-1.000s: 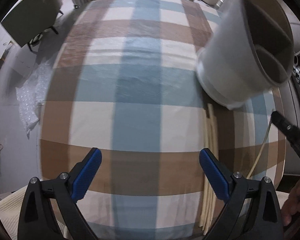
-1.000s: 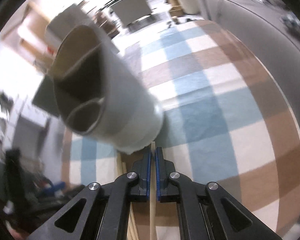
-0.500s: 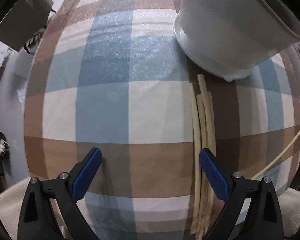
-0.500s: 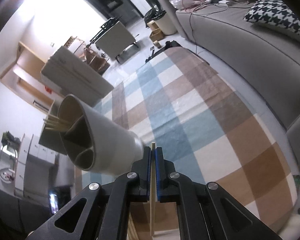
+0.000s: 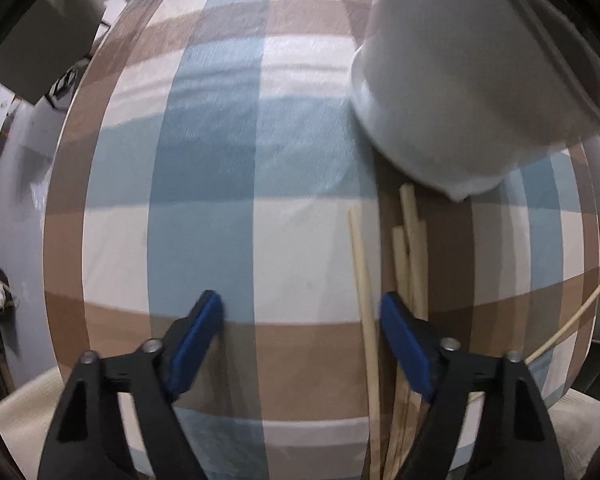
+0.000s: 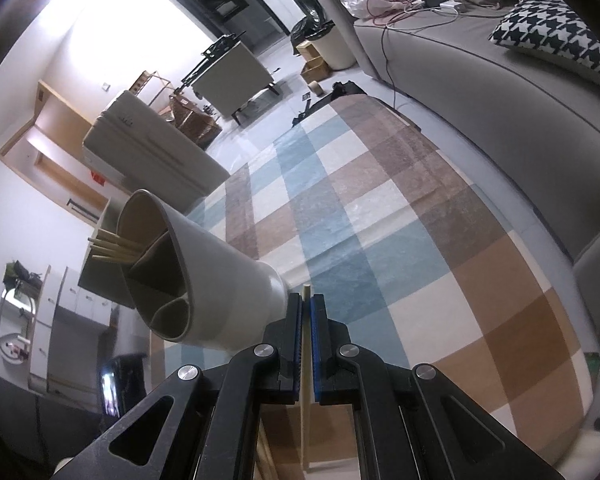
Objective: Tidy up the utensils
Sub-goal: 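Close the left tool on another chopstick while the right tool holds its chopstick, then lift both held chopsticks up over the white utensil holder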
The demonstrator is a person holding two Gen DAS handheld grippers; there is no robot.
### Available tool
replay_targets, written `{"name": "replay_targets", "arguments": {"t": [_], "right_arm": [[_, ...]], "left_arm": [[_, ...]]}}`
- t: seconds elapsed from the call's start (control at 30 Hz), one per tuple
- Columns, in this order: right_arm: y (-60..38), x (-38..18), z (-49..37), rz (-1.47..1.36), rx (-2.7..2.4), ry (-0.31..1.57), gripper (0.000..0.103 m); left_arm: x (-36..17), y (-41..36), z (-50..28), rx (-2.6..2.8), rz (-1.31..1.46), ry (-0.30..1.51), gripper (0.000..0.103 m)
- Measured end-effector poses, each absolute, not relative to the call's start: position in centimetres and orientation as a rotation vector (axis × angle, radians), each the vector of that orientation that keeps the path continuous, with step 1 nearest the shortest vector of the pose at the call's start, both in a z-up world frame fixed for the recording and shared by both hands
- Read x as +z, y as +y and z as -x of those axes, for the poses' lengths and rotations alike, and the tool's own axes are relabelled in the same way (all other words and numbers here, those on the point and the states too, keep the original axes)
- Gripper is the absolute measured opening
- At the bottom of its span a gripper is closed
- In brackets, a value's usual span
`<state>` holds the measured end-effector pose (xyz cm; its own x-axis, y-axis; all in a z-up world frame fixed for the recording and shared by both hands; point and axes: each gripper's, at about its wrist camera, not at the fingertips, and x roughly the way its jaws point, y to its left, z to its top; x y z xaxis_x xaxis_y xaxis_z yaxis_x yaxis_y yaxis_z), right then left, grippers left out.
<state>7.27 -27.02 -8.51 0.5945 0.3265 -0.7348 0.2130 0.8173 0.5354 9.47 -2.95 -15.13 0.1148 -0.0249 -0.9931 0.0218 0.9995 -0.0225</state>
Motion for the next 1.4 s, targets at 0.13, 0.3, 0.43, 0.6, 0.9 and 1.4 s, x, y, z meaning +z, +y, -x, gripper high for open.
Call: {"name": "replay_targets", "arguments": {"t": [0.13, 0.3, 0.43, 0.6, 0.9, 1.4], "right_arm": [[-26.9, -8.6, -7.4, -0.634, 0.074, 0.951, 0.003], [-26.7, -8.5, -7.5, -0.63, 0.078, 0.949, 0.003], [-26.4, -8.3, -7.6, -0.613, 0.085, 0.945, 0.003], [-26.1, -8.1, -7.8, -0.604, 0.089, 0.947, 0.003], [-23.1, -5.6, -7.5, -0.462, 0.183, 0.883, 0.003], [-18.5, -2.4, -4.4, -0.219, 0.28, 0.789, 0.003]], "left_arm": [[-14.6, -3.6, -10.0, -0.05, -0.008, 1.438, 0.049], [-14.4, -5.9, -9.8, -0.094, -0.101, 1.393, 0.023], [-14.4, -7.0, -9.8, -0.133, -0.095, 1.385, 0.002], [-14.3, -6.3, -10.0, -0.16, -0.048, 1.374, 0.002], [-9.7, -3.7, -8.8, -0.211, 0.066, 1.202, 0.001], [-4.0, -0.8, -5.8, -0.263, 0.189, 0.92, 0.001]]}}
